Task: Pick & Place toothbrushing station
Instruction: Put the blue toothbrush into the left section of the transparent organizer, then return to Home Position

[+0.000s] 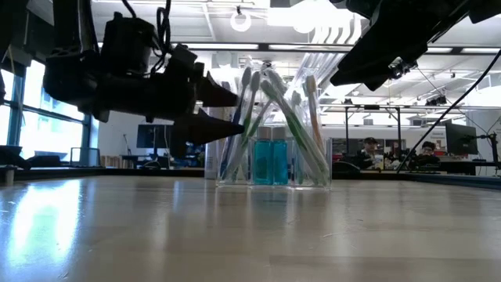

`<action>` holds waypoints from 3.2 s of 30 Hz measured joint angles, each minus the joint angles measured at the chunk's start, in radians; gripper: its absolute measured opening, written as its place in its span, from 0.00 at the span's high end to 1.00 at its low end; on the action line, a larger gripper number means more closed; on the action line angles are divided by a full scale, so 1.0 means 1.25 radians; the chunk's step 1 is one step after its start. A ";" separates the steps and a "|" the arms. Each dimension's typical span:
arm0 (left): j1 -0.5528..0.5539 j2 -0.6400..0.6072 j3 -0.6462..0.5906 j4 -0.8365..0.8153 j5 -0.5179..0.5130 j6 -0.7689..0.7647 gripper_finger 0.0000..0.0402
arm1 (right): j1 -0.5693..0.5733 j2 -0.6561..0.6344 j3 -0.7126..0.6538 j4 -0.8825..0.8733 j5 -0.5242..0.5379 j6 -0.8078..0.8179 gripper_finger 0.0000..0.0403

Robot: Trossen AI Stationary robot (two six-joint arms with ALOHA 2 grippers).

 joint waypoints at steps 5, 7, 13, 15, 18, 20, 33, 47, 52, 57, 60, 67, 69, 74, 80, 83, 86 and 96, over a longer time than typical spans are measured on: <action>-0.028 0.000 0.000 0.000 -0.107 0.063 0.21 | 0.000 0.000 0.000 0.000 0.000 0.000 0.68; -0.030 0.000 0.000 0.000 -0.121 0.069 0.21 | 0.000 0.000 0.000 0.000 0.000 0.000 0.68; -0.030 0.000 0.000 0.000 -0.130 0.072 0.21 | 0.000 0.000 0.000 0.000 0.000 0.000 0.68; -0.034 0.000 0.000 0.000 -0.155 0.105 0.21 | 0.000 0.000 0.000 0.000 0.000 0.000 0.68; -0.054 0.000 0.000 0.017 -0.229 0.171 0.21 | 0.000 0.000 0.000 0.000 0.000 0.000 0.68; -0.072 0.000 0.000 0.039 -0.271 0.202 0.21 | 0.000 0.000 0.000 0.000 0.000 -0.001 0.68; -0.153 -0.058 -0.001 0.057 -0.371 0.166 0.21 | 0.000 0.000 0.000 0.000 0.000 0.000 0.68; -0.328 -0.368 0.000 -0.423 -0.513 -0.089 0.21 | 0.015 0.000 0.000 -0.007 0.001 0.000 0.68; -0.355 -0.538 0.000 -0.669 -0.427 -0.283 0.21 | 0.028 0.016 0.000 0.004 0.000 0.000 0.68; -0.353 -0.682 0.000 -0.845 -0.276 -0.263 0.21 | 0.022 0.061 0.002 0.056 -0.001 -0.026 0.68; -0.353 -0.745 0.000 -0.911 -0.274 -0.244 0.21 | 0.010 0.076 -0.001 0.061 0.006 -0.060 0.68; -0.352 -0.863 0.000 -1.010 -0.290 -0.217 0.21 | 0.010 0.057 0.001 0.079 0.006 -0.072 0.74; -0.352 -0.906 0.000 -1.069 -0.290 -0.228 0.21 | 0.015 0.039 0.001 0.063 0.006 -0.071 0.79; -0.298 -1.017 0.000 -1.228 -0.206 -0.413 0.21 | 0.029 -0.020 0.001 -0.024 0.003 -0.066 0.94; -0.182 -1.085 0.000 -1.308 0.112 -0.493 0.25 | 0.048 -0.126 0.000 -0.145 -0.005 -0.093 0.99; -0.134 -1.076 0.000 -1.312 0.238 -0.506 0.35 | 0.052 -0.180 -0.002 -0.142 -0.033 -0.142 0.99; -0.107 -1.050 -0.012 -1.288 0.316 -0.547 0.47 | 0.052 -0.217 -0.026 -0.094 -0.057 -0.175 0.99; -0.135 -1.037 -0.104 -1.223 0.335 -0.632 0.90 | 0.052 -0.254 -0.264 0.250 -0.064 -0.203 0.99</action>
